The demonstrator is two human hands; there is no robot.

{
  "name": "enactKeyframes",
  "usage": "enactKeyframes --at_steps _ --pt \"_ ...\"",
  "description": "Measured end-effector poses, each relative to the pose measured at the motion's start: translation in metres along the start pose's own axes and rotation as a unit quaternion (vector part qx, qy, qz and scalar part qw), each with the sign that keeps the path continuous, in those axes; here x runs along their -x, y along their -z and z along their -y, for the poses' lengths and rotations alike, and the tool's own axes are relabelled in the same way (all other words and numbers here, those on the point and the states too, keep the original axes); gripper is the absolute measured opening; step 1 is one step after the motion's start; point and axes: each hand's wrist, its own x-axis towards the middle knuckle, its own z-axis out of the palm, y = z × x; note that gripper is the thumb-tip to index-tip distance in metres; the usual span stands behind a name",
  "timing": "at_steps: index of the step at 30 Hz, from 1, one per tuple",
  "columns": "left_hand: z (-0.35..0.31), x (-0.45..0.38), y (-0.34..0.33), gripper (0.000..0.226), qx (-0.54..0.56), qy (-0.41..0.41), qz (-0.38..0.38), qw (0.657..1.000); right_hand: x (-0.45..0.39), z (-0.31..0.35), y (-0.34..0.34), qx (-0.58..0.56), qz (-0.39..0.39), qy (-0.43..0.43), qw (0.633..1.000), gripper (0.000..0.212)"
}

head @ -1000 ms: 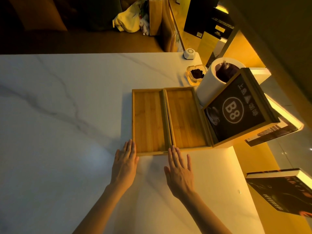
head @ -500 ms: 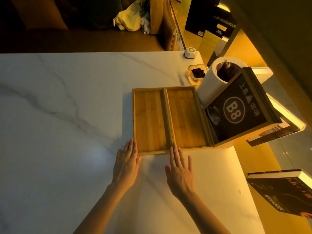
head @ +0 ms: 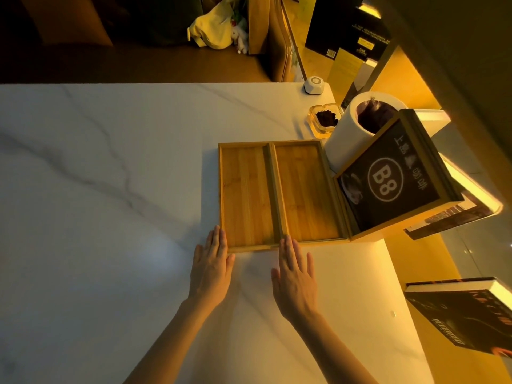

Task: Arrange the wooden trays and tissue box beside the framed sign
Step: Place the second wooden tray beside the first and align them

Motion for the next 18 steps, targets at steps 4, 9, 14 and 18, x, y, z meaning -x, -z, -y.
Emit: enactKeyframes --at_steps 4,9,14,18 --pt "0.002 0.001 0.000 0.071 0.002 -0.009 0.003 1.000 0.000 -0.001 0.002 -0.027 0.018 0.005 0.999 0.060" --pt "0.003 0.003 0.007 0.071 0.017 -0.034 0.020 0.999 -0.002 0.001 0.018 -0.050 0.035 0.009 0.998 0.053" --pt "0.006 0.004 0.030 0.049 0.049 -0.046 0.014 0.998 -0.018 -0.003 0.056 -0.096 0.087 0.028 0.991 0.041" --pt "0.022 0.014 0.056 0.027 0.086 -0.044 -0.043 0.994 -0.030 0.013 0.086 -0.098 0.079 0.020 0.992 0.027"
